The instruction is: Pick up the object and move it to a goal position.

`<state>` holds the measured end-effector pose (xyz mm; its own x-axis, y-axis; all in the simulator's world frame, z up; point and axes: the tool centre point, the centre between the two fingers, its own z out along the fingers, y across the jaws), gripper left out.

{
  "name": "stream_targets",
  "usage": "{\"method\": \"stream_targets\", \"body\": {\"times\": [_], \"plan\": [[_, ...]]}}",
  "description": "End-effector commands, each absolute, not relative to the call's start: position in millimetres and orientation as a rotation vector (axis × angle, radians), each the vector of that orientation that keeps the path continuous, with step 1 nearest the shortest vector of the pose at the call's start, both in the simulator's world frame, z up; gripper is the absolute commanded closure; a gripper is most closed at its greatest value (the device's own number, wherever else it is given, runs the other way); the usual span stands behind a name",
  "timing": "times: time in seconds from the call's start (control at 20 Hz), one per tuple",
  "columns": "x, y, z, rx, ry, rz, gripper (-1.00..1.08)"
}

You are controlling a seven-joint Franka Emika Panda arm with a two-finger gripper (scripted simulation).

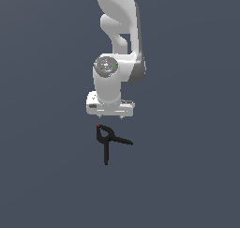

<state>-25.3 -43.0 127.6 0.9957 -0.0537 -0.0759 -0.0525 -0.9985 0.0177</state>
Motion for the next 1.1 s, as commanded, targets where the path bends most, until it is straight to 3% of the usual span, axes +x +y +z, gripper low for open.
{"method": "stream_targets", "body": {"times": [0.0, 0.6, 1.05], "plan": [[-25.3, -43.0, 127.6, 3.123, -0.083, -0.119, -0.2], [-25.9, -48.5, 130.2, 3.107, -0.063, -0.116, -0.2], [4.5, -51.6, 118.1, 3.103, -0.031, -0.031, -0.2]]}}
